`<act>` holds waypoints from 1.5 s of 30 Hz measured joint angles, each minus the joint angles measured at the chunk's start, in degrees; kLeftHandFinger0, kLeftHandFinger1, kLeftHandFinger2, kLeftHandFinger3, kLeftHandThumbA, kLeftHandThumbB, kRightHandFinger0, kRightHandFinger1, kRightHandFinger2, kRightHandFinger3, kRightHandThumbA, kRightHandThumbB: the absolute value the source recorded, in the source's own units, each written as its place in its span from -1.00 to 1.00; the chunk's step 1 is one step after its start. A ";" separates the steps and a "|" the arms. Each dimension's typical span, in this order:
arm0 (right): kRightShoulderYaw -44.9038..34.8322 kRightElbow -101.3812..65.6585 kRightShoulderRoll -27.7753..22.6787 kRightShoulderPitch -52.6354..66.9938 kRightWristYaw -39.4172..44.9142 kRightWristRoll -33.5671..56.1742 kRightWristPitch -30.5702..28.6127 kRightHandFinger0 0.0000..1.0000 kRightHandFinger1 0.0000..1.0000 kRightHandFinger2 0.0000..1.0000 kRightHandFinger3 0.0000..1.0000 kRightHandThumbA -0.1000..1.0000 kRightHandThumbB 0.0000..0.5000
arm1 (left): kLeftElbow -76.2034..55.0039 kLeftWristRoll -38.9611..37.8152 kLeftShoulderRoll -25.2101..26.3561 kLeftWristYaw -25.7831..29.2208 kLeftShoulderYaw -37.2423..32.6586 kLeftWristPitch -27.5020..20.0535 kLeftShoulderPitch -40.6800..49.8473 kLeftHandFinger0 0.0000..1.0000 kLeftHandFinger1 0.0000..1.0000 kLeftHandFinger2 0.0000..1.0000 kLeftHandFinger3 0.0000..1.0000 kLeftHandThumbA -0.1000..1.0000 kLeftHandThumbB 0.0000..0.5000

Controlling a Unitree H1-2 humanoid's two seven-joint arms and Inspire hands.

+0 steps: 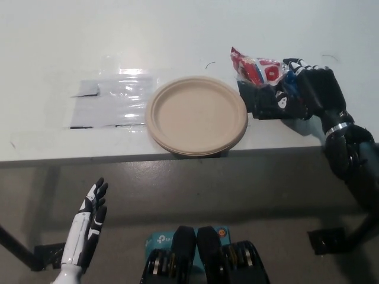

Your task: The robot picks up a small bag of sunflower seeds on the right hand side and take it to the empty plate on the left hand side then pours some sunflower seeds on to the plate.

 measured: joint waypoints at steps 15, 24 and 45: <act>3.17 -0.31 -0.47 -2.88 1.43 -3.03 0.03 -1.00 -0.23 0.72 0.51 -1.00 -0.38 | 0.00 0.05 0.19 0.00 -0.04 -0.08 -0.22 1.00 1.00 1.00 1.00 1.00 -0.35; 7.49 0.01 -0.33 -5.14 1.49 -6.71 0.20 -1.00 -0.27 0.73 0.49 -1.00 -0.26 | 0.00 0.07 0.29 -0.01 -0.08 -0.10 -0.31 1.00 1.00 1.00 1.00 1.00 -0.32; 17.03 0.74 -0.17 -7.47 0.64 -15.42 2.34 -1.00 -0.79 0.20 -0.52 -1.00 0.15 | 0.06 0.18 0.31 -0.02 -0.17 -0.11 -0.33 1.00 1.00 1.00 1.00 1.00 -0.51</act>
